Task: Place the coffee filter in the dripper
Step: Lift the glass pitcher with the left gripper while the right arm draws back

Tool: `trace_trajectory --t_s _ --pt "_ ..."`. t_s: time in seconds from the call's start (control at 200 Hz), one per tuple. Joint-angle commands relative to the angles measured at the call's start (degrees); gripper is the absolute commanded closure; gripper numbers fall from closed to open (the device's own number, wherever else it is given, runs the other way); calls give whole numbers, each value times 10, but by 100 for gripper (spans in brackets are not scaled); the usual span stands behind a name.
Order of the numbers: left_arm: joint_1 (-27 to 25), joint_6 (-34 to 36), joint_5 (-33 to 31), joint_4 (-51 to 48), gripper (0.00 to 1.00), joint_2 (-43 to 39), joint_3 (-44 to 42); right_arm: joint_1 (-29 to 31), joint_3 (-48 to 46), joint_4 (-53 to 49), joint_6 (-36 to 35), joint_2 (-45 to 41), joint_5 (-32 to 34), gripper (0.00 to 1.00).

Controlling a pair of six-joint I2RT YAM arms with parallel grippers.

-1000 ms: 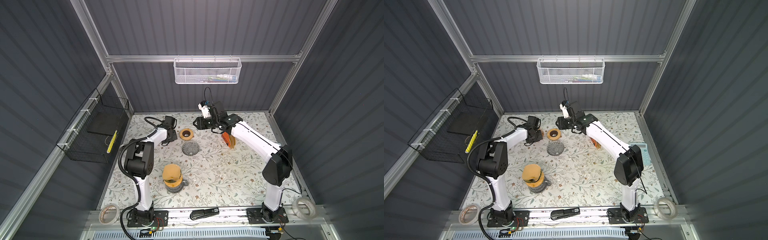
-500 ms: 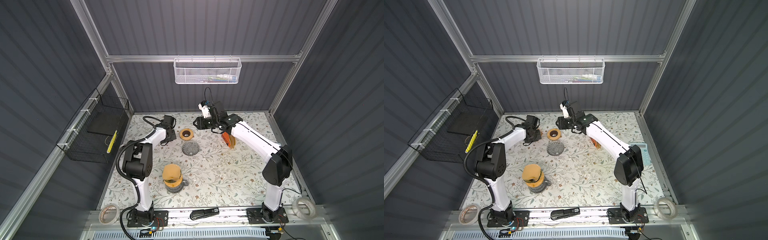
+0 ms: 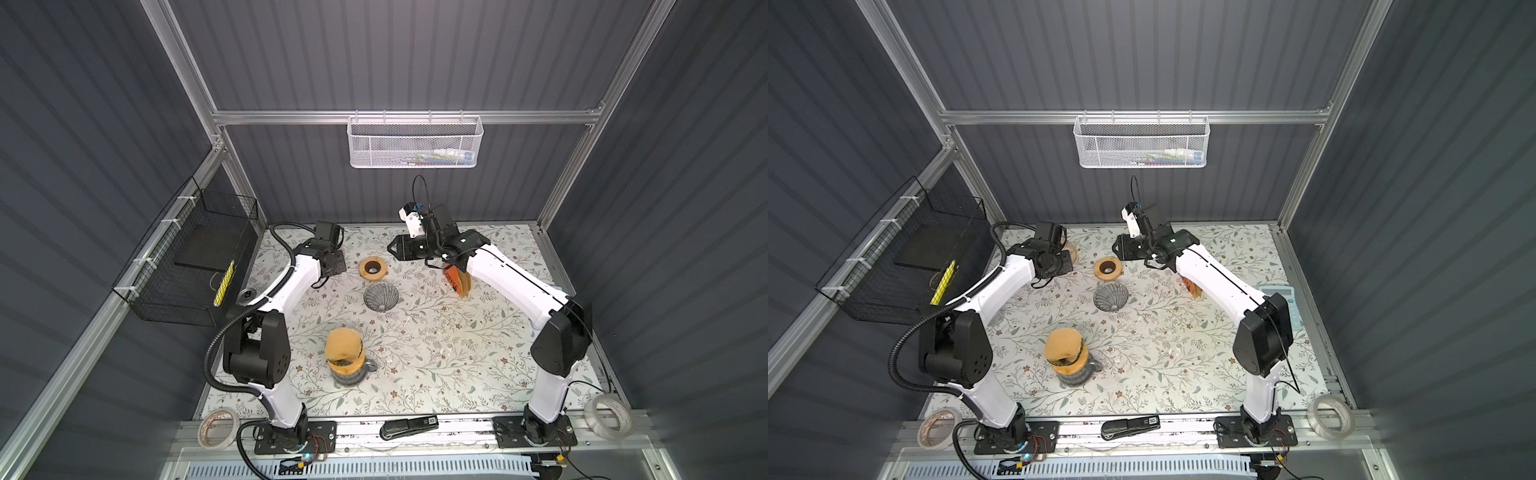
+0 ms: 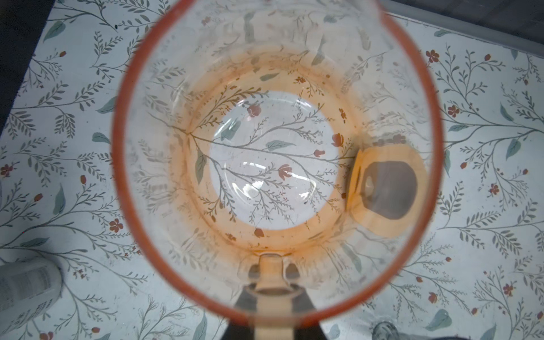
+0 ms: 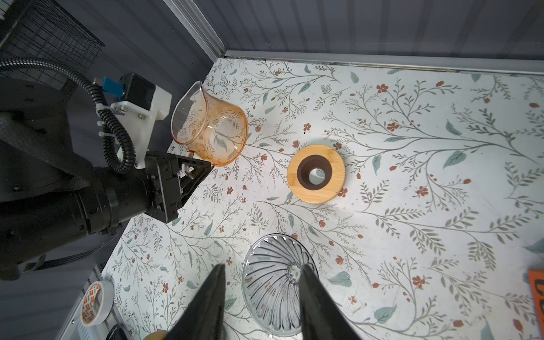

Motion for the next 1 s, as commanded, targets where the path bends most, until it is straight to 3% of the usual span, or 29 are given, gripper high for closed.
trace_trajectory --t_s 0.0,0.505,0.996 --pt "-1 25 10 -24 100 -43 5 -2 -13 7 5 -21 -6 57" --pt "-18 84 77 -113 100 -118 25 6 -48 8 4 -65 -1 58" --pt "-115 98 99 -186 100 -176 46 28 -126 -14 2 -167 31 59"
